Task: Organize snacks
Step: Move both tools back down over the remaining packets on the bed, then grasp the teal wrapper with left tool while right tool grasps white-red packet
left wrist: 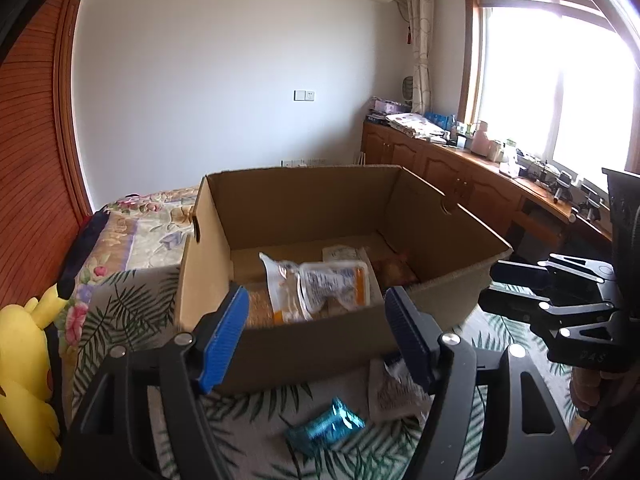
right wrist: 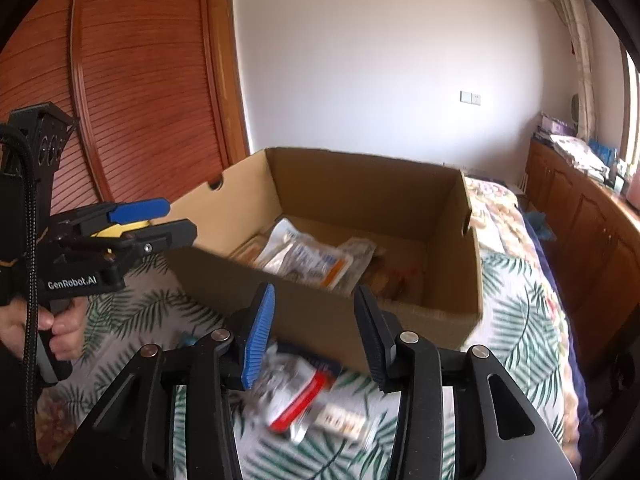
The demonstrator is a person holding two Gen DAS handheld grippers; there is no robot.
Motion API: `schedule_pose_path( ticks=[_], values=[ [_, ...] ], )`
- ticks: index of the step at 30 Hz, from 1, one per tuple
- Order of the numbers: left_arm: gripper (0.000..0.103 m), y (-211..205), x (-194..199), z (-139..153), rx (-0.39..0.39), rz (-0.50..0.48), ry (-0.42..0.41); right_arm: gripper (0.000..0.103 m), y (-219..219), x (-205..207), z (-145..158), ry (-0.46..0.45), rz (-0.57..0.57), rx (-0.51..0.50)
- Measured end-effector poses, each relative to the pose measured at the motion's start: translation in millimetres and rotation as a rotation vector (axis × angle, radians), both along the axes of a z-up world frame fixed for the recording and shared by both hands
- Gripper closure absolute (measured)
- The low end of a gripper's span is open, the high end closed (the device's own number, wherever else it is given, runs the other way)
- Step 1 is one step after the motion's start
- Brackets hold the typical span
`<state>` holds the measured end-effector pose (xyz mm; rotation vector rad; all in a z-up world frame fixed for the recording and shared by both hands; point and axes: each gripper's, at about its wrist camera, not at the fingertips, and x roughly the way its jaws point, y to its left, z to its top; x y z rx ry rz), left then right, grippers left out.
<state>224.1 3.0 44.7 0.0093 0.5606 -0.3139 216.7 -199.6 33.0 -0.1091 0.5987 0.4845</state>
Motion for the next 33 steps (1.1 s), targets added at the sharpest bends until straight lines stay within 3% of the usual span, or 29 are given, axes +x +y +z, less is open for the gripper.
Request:
schedule_pose_path(
  ticks=[10, 15, 17, 33],
  values=[
    [0.033, -1, -16, -46, 0.066, -0.011, 0.074, 0.059, 5, -9, -35, 0.081, 0.027, -0.021],
    [0.049, -1, -9, -70, 0.086, -0.028, 0.151, 0.059, 14, 2, -51, 0.132, 0.048, -0.029],
    [0.051, -3, -7, -79, 0.100, -0.040, 0.178, 0.059, 19, 7, -57, 0.149, 0.058, -0.037],
    [0.051, -31, 5, -102, 0.186, -0.157, 0.300, 0.059, 39, 27, -68, 0.185, 0.099, -0.083]
  ],
)
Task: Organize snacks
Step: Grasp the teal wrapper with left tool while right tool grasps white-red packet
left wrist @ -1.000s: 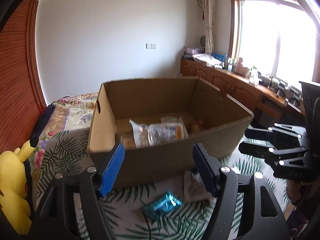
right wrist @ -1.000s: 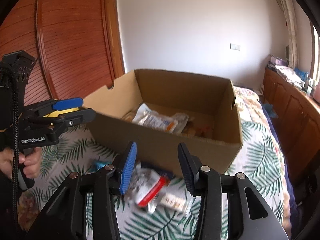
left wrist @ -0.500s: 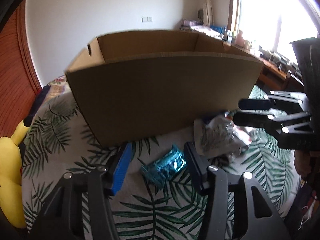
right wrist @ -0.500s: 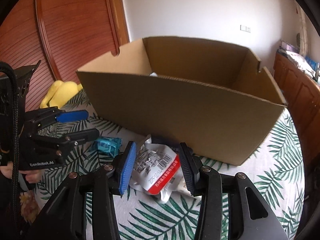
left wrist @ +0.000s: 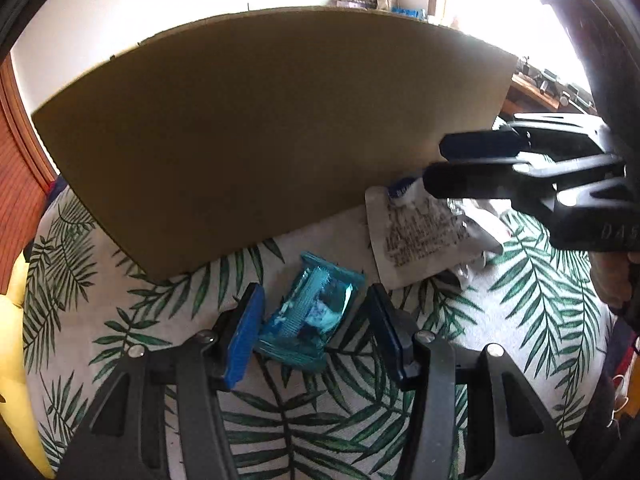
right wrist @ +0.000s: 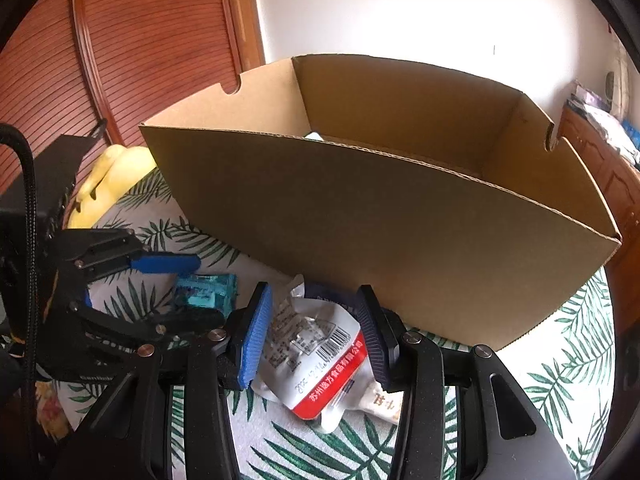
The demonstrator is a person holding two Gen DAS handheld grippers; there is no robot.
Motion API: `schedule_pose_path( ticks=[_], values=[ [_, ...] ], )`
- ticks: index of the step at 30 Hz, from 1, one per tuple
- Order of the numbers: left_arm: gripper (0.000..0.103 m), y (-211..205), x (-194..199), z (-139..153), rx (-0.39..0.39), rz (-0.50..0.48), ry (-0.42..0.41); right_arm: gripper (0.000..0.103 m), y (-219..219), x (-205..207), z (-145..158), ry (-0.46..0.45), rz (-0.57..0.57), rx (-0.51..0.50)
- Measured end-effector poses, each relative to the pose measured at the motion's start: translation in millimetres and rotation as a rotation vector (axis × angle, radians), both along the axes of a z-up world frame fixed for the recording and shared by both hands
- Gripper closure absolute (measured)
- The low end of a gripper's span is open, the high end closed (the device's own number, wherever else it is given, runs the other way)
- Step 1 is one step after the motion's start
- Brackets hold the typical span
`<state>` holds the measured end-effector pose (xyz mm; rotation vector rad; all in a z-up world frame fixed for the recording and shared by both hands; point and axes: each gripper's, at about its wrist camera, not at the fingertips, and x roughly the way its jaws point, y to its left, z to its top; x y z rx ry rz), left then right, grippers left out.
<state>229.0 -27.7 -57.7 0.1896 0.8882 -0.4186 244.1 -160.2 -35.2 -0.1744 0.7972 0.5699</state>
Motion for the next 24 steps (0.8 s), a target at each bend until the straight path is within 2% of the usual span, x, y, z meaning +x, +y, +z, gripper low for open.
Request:
schedule_pose_path(
  ticks=[2, 4, 5, 6, 14, 24],
  values=[
    [0.052, 0, -3, 0, -0.004, 0.000, -0.004, 0.059, 1, 0, -1, 0.005, 0.011, -0.002],
    [0.062, 1, -6, 1, -0.006, 0.005, -0.010, 0.059, 3, -1, -2, 0.008, 0.028, -0.011],
    [0.073, 0, -8, 1, -0.008, 0.010, -0.014, 0.059, 5, -1, -4, 0.011, 0.034, -0.016],
    [0.078, -1, -9, 2, -0.010, 0.015, -0.016, 0.059, 5, -1, -5, 0.014, 0.037, -0.019],
    [0.081, 12, -17, -2, -0.024, 0.053, -0.022, 0.055, 1, 5, -16, 0.065, 0.051, -0.027],
    [0.080, 29, -19, 0, -0.037, 0.072, -0.018, 0.035, 6, -11, -21, 0.083, 0.115, -0.076]
  ],
)
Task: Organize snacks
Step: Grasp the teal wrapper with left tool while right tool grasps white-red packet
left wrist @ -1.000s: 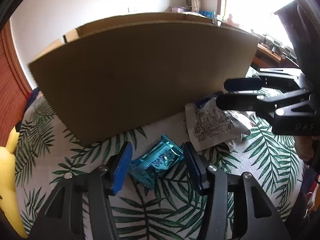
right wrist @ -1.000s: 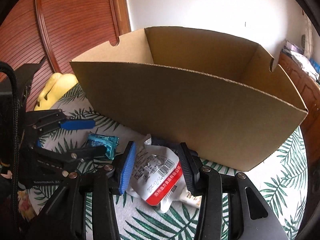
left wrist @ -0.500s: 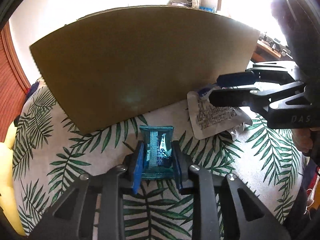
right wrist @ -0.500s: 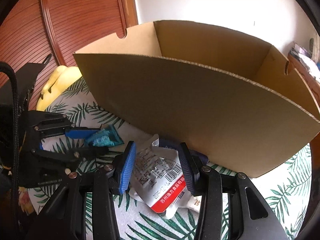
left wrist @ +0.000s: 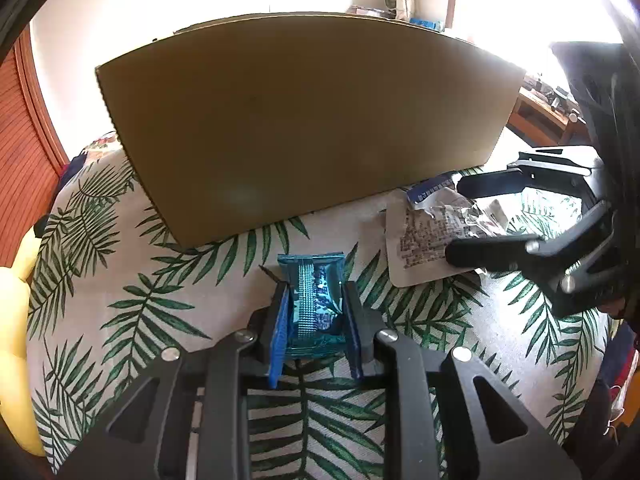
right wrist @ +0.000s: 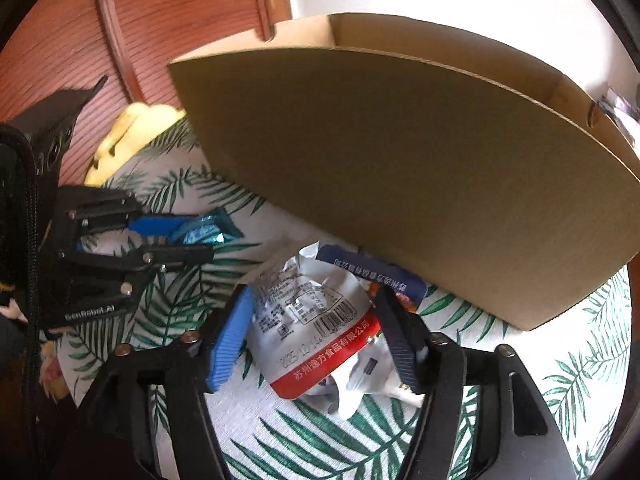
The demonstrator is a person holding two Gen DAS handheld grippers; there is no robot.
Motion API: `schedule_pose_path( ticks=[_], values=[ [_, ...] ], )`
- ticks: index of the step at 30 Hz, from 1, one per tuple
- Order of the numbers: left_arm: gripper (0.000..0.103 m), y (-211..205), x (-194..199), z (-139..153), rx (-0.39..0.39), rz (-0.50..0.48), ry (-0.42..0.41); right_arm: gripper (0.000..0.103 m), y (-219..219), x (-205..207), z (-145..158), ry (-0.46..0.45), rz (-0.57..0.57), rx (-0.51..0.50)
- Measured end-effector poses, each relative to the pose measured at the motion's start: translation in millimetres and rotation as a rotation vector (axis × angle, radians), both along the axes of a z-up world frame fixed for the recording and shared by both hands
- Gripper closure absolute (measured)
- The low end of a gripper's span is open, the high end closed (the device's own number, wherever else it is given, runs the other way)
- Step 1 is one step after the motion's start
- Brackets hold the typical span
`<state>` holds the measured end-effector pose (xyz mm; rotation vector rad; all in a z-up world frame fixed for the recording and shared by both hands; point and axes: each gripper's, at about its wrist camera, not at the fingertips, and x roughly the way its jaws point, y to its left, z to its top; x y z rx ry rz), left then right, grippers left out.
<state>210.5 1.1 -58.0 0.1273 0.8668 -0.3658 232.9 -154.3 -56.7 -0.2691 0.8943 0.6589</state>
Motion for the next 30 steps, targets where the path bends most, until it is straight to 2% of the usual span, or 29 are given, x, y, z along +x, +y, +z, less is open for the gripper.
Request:
schedule_pose_path(
  ticks=[11, 15, 20, 22, 24, 30],
  values=[
    [0.080, 28, -3, 0, -0.009, 0.041, 0.003, 0.021, 25, -6, -11, -0.062, 0.063, -0.126],
    [0.080, 25, -3, 0, -0.011, 0.040, 0.002, 0.020, 32, -6, -14, -0.090, 0.095, -0.180],
    [0.080, 25, -2, 0, -0.019, 0.040, 0.004, 0.020, 33, -4, -14, -0.085, 0.106, -0.188],
    [0.080, 25, -3, 0, -0.020, 0.041, 0.004, 0.026, 31, -3, -14, -0.073, 0.105, -0.181],
    [0.080, 26, -2, 1, -0.021, 0.041, 0.005, 0.048, 29, -3, -12, -0.063, 0.098, -0.164],
    [0.080, 27, -1, 1, -0.024, 0.041, 0.007, 0.057, 30, -7, -11, -0.101, 0.071, -0.167]
  ],
)
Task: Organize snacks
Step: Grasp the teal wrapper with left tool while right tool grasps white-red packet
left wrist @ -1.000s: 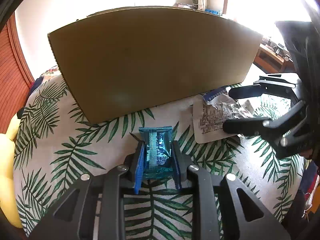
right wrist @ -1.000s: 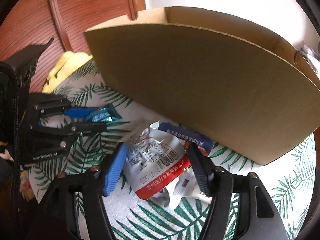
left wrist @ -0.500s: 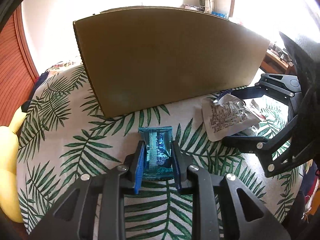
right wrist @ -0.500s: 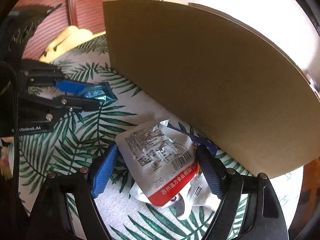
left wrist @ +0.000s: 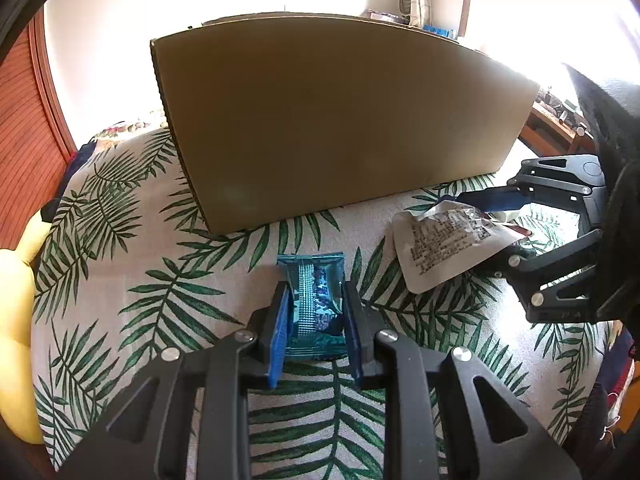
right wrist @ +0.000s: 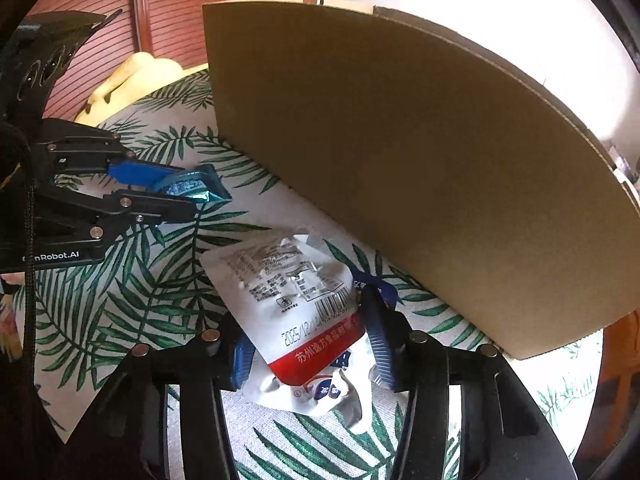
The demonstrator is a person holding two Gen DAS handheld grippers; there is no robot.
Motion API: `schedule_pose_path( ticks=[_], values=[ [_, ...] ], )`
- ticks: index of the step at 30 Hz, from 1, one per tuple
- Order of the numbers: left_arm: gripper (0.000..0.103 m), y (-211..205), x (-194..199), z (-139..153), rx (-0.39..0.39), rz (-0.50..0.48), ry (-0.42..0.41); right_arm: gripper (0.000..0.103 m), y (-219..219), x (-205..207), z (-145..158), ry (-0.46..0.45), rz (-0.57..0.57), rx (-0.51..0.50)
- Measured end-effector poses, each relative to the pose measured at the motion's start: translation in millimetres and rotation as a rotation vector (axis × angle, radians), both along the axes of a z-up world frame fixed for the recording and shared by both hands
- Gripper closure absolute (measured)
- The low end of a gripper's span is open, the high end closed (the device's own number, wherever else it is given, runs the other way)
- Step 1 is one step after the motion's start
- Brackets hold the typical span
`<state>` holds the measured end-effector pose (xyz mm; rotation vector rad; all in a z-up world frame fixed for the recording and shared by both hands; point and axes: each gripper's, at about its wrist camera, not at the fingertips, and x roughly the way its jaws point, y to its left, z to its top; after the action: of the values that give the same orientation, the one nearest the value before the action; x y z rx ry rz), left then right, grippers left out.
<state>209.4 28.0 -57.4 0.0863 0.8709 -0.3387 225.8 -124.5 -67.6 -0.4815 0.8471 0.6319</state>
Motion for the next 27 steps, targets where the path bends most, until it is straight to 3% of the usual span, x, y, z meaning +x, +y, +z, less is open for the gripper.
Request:
schedule_pose_path(
  ticks=[5, 11, 14, 27],
  values=[
    [0.080, 2, 1, 0, -0.001, 0.001, 0.001, 0.060, -3, -8, 9, -0.069, -0.017, 0.032],
    [0.080, 2, 1, 0, -0.002, 0.001, 0.002, 0.093, -6, -3, 18, -0.089, -0.036, 0.086],
    [0.080, 2, 1, 0, -0.003, 0.001, 0.003, 0.100, -7, -3, 19, -0.090, -0.033, 0.105],
    [0.082, 6, -3, 3, -0.015, 0.015, -0.020, 0.103, -12, -10, 27, -0.123, -0.053, 0.146]
  ],
)
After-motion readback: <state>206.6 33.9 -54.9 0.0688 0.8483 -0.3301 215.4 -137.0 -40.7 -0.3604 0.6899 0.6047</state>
